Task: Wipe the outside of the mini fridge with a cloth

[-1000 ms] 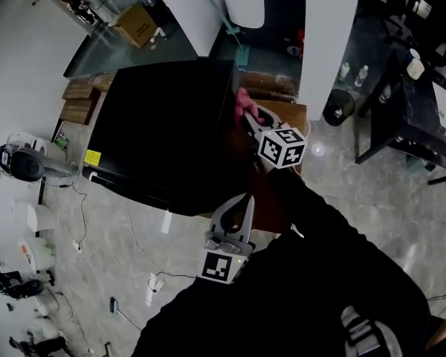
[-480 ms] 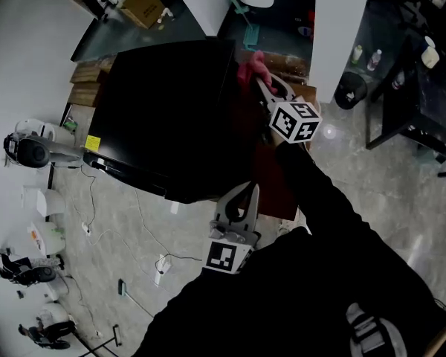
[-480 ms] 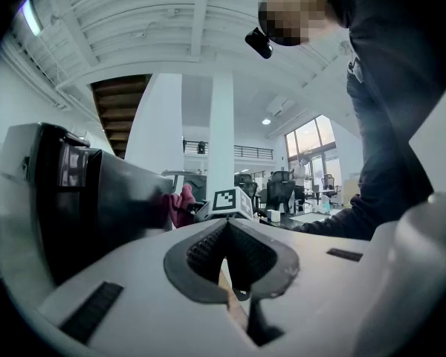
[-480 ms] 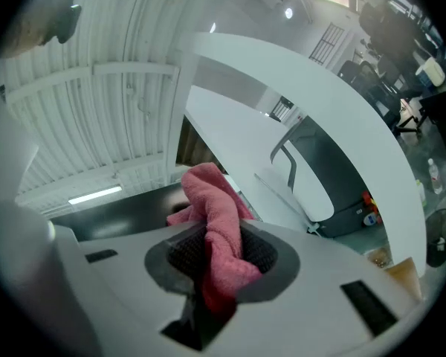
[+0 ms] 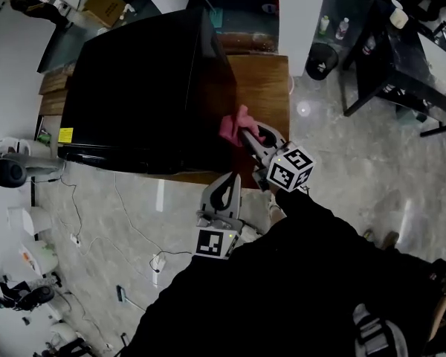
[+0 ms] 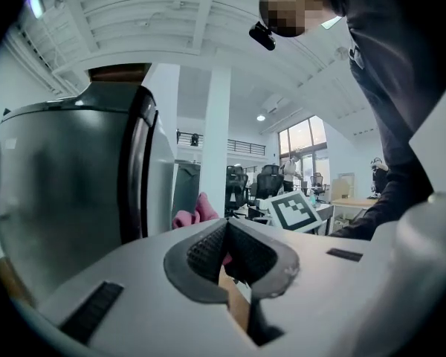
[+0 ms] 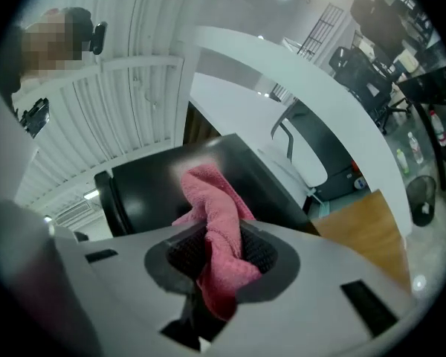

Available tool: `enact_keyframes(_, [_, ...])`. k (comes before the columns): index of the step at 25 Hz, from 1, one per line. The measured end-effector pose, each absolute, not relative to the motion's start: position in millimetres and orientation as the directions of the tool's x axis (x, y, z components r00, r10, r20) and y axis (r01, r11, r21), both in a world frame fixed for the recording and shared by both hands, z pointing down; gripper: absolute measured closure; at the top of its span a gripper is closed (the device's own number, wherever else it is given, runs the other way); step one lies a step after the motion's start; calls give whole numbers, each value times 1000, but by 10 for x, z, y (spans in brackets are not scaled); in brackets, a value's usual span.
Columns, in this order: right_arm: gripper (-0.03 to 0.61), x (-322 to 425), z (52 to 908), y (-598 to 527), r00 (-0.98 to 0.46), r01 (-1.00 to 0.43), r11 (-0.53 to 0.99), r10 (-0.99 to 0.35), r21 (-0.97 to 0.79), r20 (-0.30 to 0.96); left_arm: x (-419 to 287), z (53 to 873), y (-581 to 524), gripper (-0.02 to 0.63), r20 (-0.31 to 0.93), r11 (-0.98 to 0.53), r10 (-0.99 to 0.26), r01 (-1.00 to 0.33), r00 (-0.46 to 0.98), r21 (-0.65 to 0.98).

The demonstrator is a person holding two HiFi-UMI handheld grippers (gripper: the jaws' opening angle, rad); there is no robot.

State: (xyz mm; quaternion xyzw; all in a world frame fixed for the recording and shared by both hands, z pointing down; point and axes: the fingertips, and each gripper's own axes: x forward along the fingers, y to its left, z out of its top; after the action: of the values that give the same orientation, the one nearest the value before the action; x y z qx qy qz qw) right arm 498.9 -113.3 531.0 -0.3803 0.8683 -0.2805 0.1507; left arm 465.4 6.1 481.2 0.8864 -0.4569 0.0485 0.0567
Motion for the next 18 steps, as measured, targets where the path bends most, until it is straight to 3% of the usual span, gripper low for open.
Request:
enact_keyframes(7, [494, 4467, 6110, -433, -708, -561, 475, -700, -678, 95, 4342, 5362, 248, 607, 216, -550, -807, -833, 550, 66])
enact_keyframes(18, [495, 4292, 6450, -849, -681, -592, 382, -708, -710, 186, 4399, 5456, 148, 607, 236, -524, -812, -845, 534, 109])
